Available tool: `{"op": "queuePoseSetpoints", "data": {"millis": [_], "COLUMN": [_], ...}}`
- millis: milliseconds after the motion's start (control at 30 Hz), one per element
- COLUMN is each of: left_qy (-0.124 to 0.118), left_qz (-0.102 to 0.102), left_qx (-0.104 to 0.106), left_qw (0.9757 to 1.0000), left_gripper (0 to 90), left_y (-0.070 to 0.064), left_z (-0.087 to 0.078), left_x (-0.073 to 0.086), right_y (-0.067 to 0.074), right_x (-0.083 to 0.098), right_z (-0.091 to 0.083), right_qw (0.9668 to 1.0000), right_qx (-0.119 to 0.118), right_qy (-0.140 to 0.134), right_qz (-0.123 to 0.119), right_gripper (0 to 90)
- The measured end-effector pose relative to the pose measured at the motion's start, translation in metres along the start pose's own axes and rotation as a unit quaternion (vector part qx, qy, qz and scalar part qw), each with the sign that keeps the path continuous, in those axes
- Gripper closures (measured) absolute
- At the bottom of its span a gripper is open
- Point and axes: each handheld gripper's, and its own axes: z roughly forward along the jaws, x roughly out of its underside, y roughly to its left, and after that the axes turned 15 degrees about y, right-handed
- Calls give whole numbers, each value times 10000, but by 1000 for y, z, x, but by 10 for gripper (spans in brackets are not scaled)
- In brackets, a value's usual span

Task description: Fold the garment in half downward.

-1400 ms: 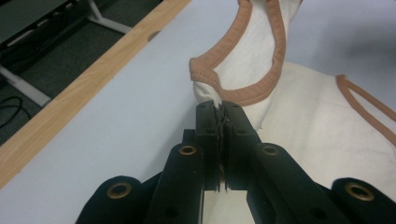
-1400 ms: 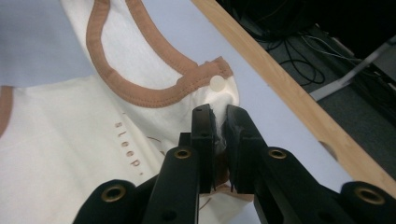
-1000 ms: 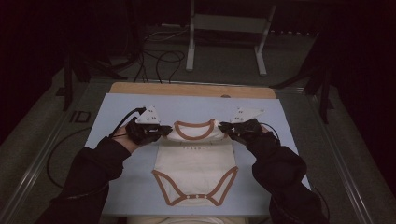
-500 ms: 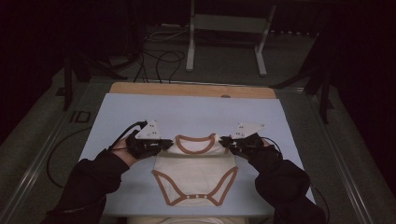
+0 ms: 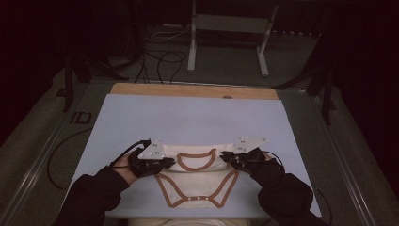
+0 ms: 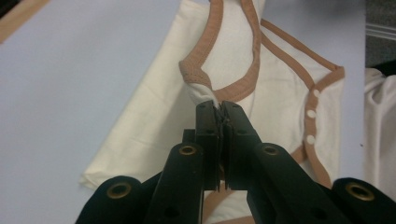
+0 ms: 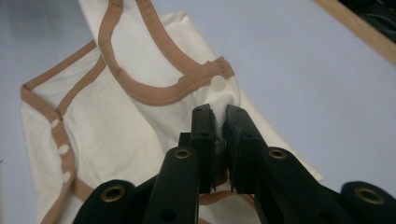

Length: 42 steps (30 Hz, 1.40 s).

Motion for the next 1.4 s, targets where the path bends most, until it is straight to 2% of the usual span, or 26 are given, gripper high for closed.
{"op": "queuePoseSetpoints", "data": {"millis": [333,467,567,700,733,767,800,833,900,967,1033,1133,1233,1267,1300,1333,1367,1400], "left_qy": [64,104,138,252,257,265,293,317,370,394,432,376,318,324,324,350,378,389], "left_qz": [-6,-50,-168,-91,-87,-69,-83,-157,-175,-248,-353,-465,-379,-324,-324,-143,-99,-37], "left_qx": [187,333,501,641,703,747,764,805,824,845,892,950,999,999,999,1046,1101,1142], "left_qw": [9998,9994,9985,9976,9972,9968,9966,9961,9958,9953,9944,9937,9938,9939,9939,9938,9931,9927], "left_gripper": [867,866,865,861,857,853,852,852,838,753,597,495,490,491,494,494,532,555], "left_y": [-17,-23,-26,-33,-34,-35,-34,-34,-34,-34,-33,-31,-33,-33,-33,-38,-40,-42], "left_z": [14,23,33,42,43,44,46,48,51,53,53,51,49,48,48,49,49,50], "left_x": [15,22,27,32,33,35,36,38,41,43,45,45,41,40,40,36,35,34], "right_y": [15,22,25,30,31,33,34,35,36,36,36,36,40,40,40,41,43,45], "right_x": [18,25,31,37,38,39,41,43,47,49,49,46,41,39,39,38,34,33], "right_z": [7,13,20,26,26,26,26,26,29,31,31,30,31,32,32,33,35,36], "right_qw": [9996,9992,9985,9973,9972,9968,9966,9961,9948,9934,9934,9921,9914,9915,9915,9912,9904,9894], "right_qx": [-251,-366,-450,-596,-614,-657,-704,-744,-861,-944,-943,-1111,-1200,-1213,-1213,-1221,-1247,-1308], "right_qy": [55,139,276,367,388,382,381,384,379,456,488,439,466,478,478,507,573,600], "right_qz": [69,75,146,225,181,250,216,290,392,459,442,387,231,52,52,-33,-162,-179], "right_gripper": [827,826,826,822,822,821,820,818,777,649,615,551,519,515,515,509,515,547]}}
